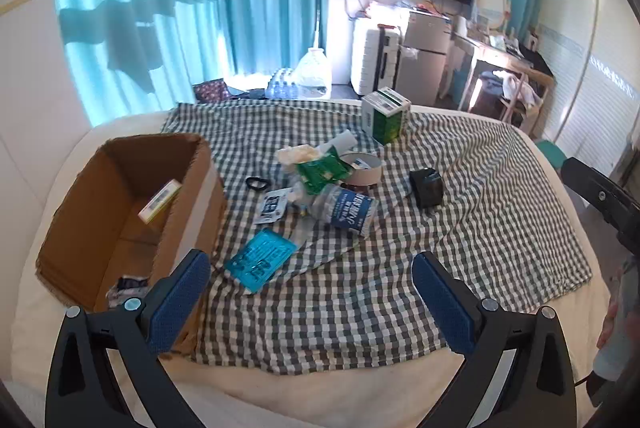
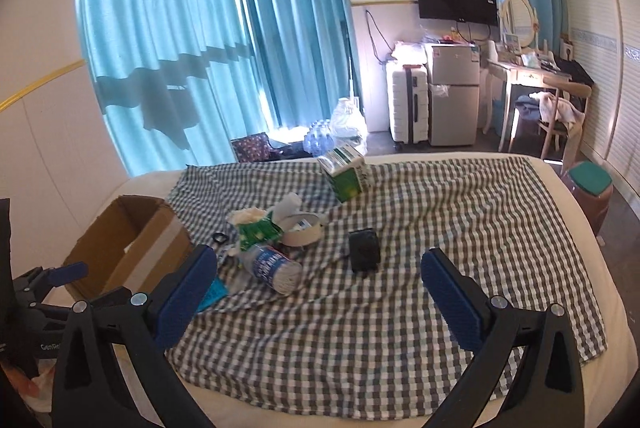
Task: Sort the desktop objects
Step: 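Withdraw both tools from the box back toward the items on the sheet, then grasp the dental floss jar with the left tool while the right tool grasps the black tape roll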
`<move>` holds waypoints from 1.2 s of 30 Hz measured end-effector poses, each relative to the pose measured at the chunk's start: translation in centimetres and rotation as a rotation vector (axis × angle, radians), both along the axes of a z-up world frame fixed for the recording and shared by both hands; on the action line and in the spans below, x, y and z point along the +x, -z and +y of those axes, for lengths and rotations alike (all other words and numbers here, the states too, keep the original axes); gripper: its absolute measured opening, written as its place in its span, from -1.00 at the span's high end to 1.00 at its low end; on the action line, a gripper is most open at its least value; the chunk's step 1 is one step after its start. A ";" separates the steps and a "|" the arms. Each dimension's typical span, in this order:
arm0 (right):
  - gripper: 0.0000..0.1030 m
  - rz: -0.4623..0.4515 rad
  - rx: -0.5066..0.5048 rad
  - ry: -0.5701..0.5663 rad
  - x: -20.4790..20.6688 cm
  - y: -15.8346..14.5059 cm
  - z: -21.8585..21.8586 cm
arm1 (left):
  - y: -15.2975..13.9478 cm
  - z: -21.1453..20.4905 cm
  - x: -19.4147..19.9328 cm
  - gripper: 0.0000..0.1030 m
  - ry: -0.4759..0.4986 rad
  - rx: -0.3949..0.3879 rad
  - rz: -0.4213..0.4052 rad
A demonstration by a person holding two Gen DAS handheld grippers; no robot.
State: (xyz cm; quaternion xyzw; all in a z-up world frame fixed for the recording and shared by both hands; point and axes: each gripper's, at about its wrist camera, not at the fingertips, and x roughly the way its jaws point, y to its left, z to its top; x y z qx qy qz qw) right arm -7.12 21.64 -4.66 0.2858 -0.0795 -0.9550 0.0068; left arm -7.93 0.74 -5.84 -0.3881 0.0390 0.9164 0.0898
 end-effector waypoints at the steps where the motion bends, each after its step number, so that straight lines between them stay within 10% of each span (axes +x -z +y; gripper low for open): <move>1: -0.99 -0.010 -0.002 0.003 -0.3 0.4 0.5 | 0.3 0.6 -0.4 -1.00 0.010 -0.009 0.001; 36: -0.99 -0.336 0.001 -0.031 -21.5 17.7 3.9 | 16.6 6.7 -18.3 -1.00 0.157 -0.005 -0.161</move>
